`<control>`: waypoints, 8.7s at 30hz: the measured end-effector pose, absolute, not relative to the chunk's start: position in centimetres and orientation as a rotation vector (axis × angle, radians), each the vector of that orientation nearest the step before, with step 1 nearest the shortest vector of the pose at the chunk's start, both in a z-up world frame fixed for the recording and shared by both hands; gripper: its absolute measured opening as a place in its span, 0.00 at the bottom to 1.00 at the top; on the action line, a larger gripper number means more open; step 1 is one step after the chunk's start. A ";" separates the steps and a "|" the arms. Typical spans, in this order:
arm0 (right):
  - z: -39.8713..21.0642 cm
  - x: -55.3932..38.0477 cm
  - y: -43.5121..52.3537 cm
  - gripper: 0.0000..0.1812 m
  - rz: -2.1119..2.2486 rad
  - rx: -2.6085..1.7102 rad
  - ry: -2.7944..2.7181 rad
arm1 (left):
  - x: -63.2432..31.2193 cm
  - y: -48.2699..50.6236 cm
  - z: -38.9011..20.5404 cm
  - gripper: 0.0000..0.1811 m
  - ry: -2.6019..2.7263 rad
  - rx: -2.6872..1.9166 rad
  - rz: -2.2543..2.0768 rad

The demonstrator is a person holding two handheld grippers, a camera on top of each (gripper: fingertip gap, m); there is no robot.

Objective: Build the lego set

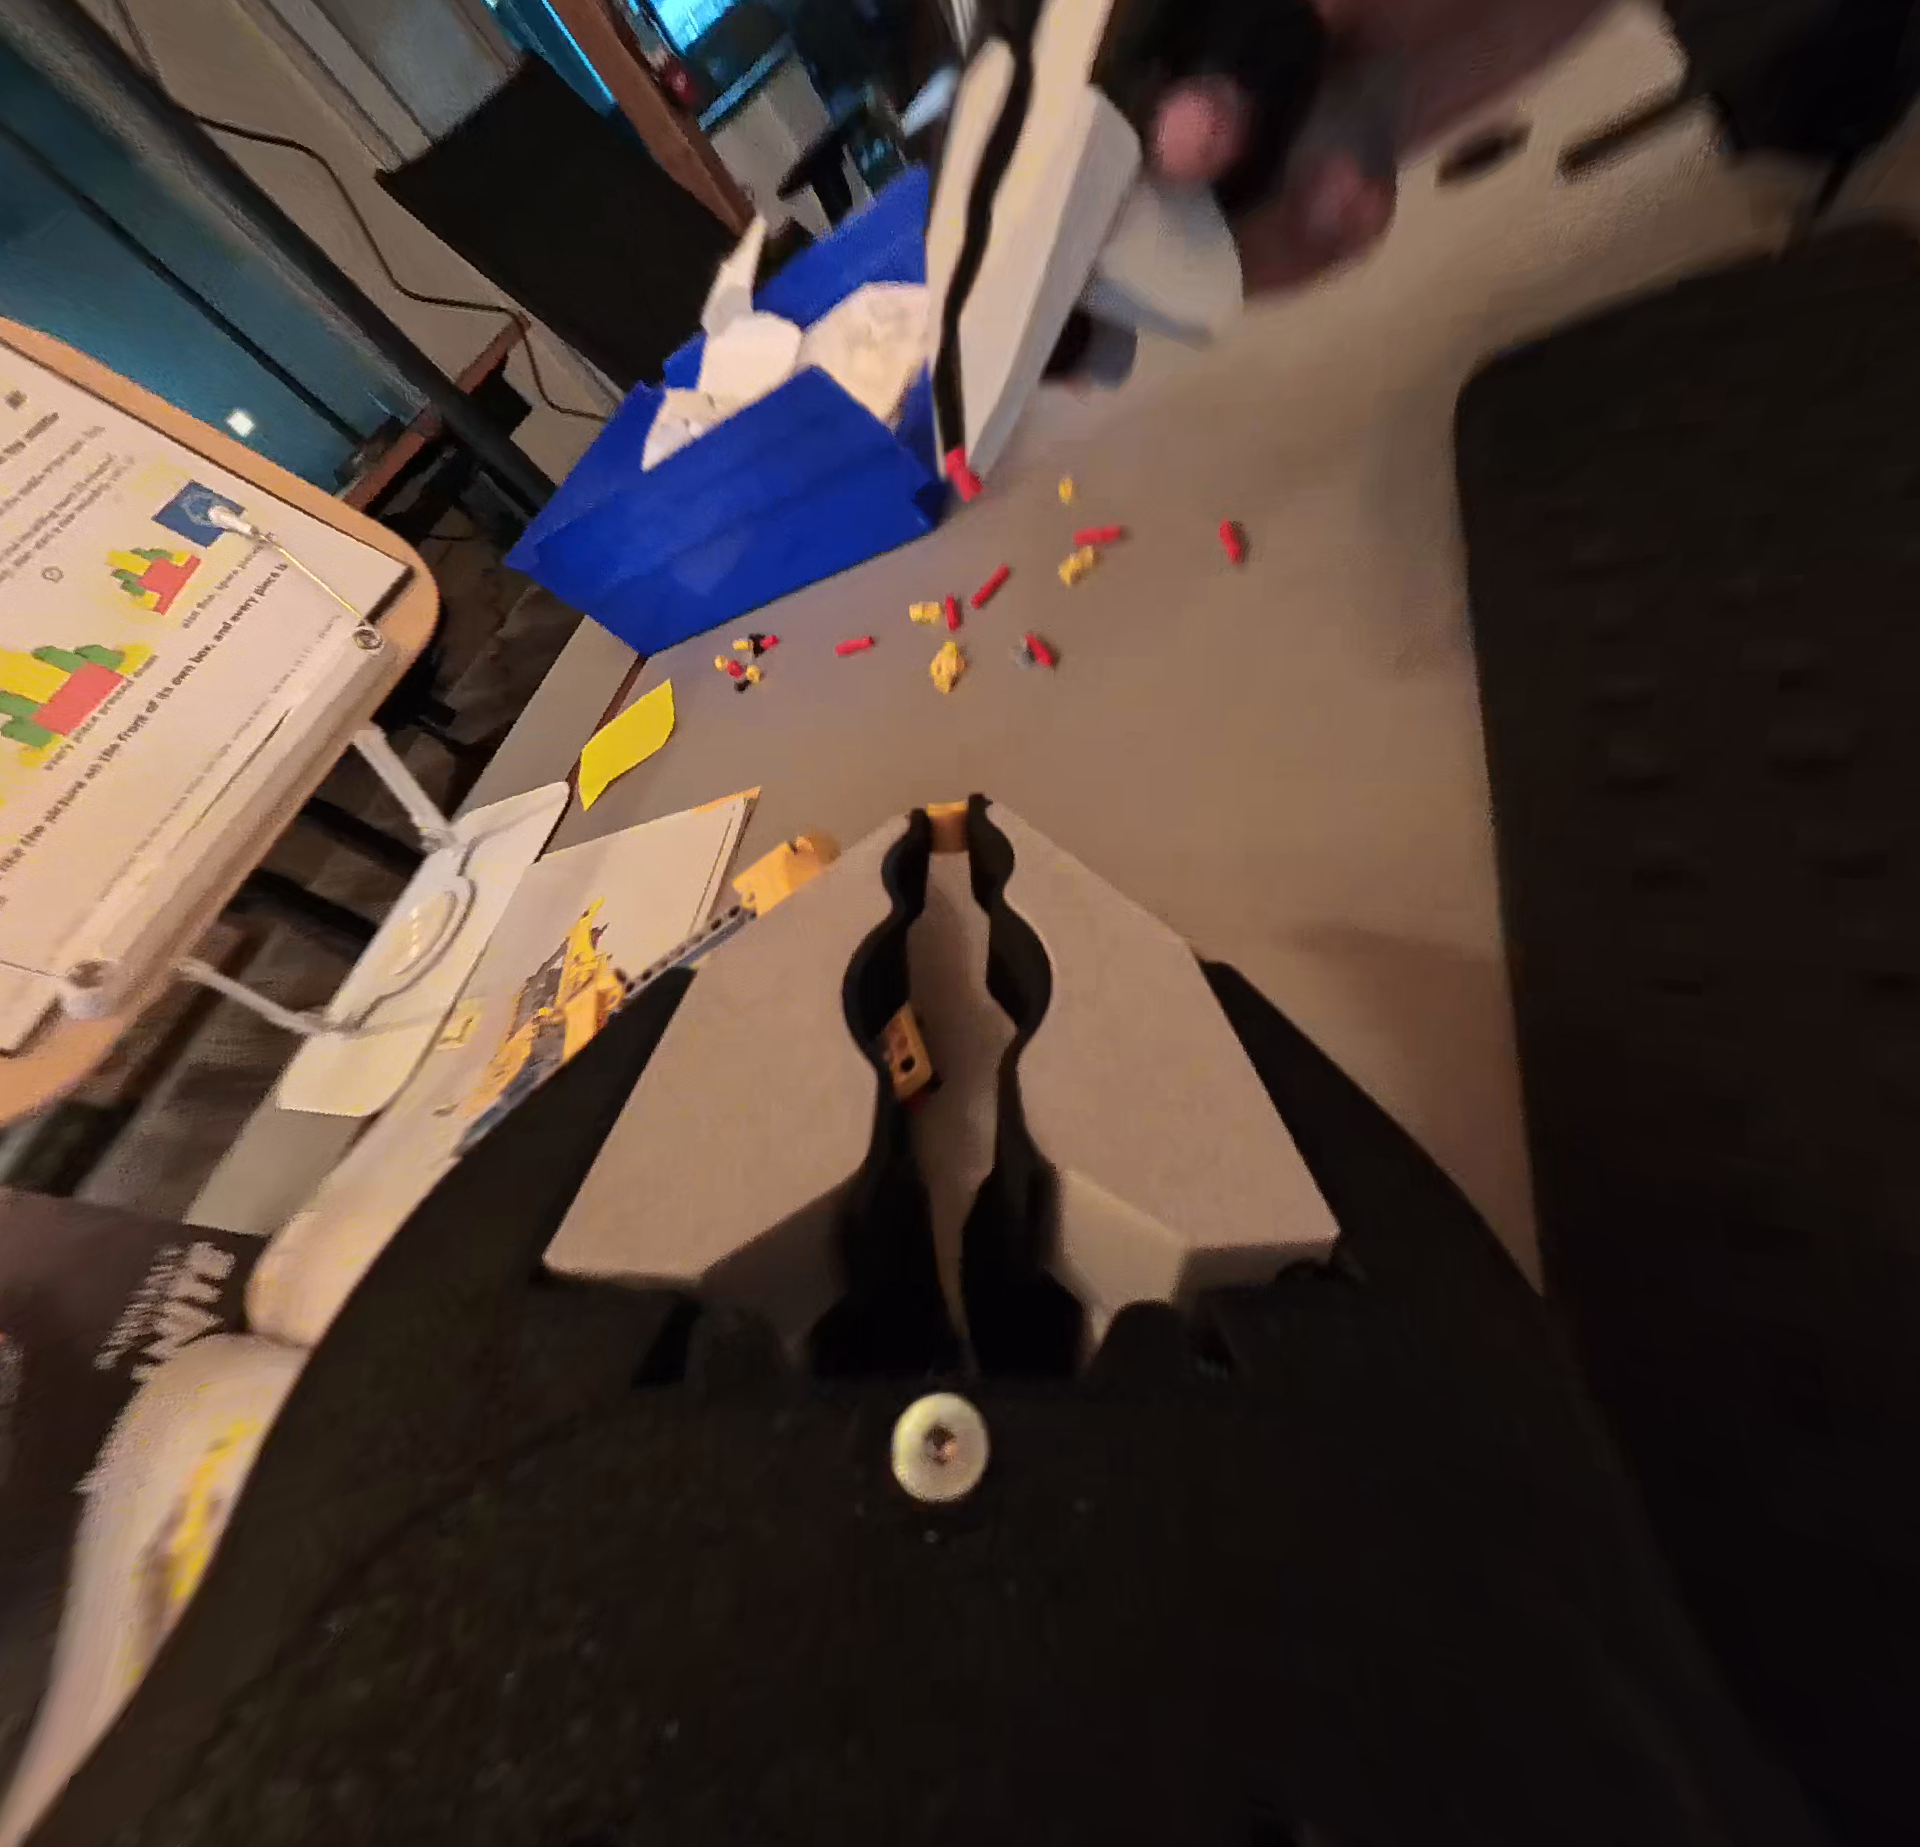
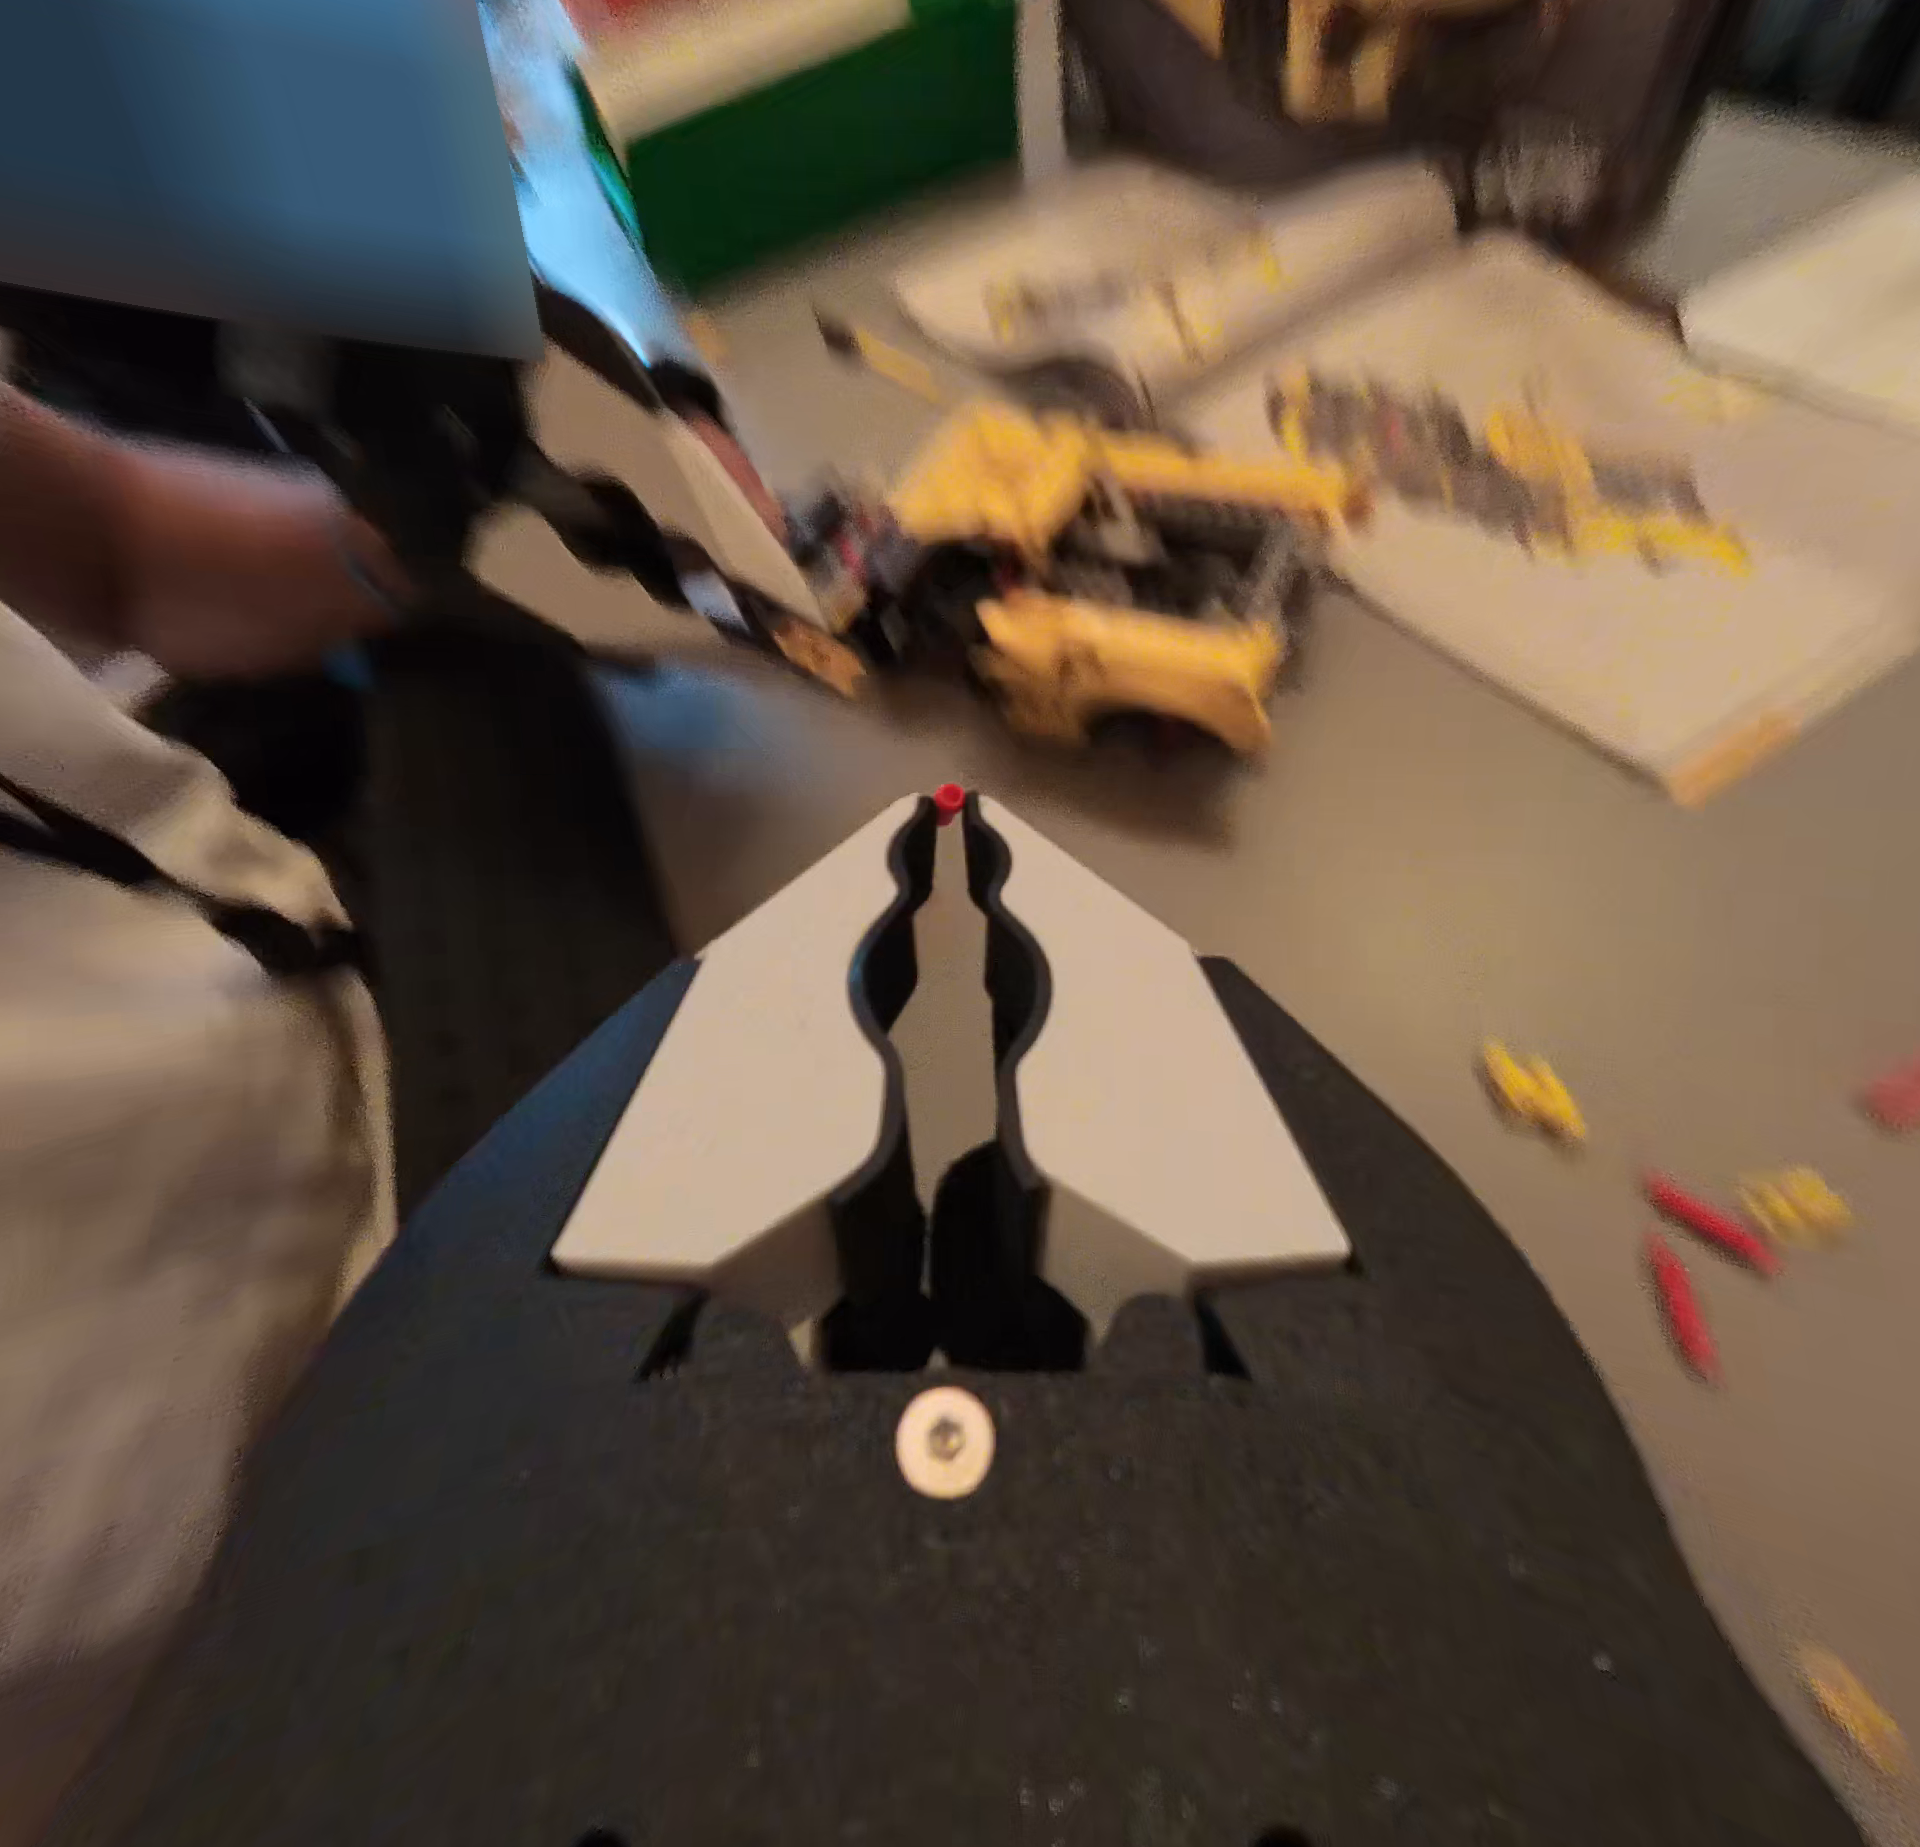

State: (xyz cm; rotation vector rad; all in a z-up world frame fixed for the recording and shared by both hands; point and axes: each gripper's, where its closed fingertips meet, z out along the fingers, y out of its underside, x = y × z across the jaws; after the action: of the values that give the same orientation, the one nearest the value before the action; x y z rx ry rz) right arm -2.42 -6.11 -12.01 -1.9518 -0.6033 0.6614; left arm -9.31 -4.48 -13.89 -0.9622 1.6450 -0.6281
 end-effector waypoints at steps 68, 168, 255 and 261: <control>-11.7 -10.6 -4.2 0.06 0.459 -2.063 -0.317 | -9.3 -4.6 -12.7 0.04 1.581 -1.011 -0.701; -15.1 -10.0 -4.6 0.15 1.170 -2.104 -0.032 | -9.0 -5.3 -14.9 0.04 1.699 -0.982 -0.622; -15.9 -12.9 -8.0 0.02 0.998 -2.230 -1.037 | -11.5 -7.2 -15.9 0.02 1.652 -0.549 -0.107; -16.5 -12.7 -7.4 0.02 0.962 -2.250 -1.042 | -11.5 -6.6 -16.6 0.01 1.689 -0.582 -0.064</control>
State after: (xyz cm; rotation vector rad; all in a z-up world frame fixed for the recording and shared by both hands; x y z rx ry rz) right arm -12.72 -7.42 -16.49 -2.2501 -1.0418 0.9622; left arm -11.46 -6.58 -16.60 -0.5820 1.6888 -0.0640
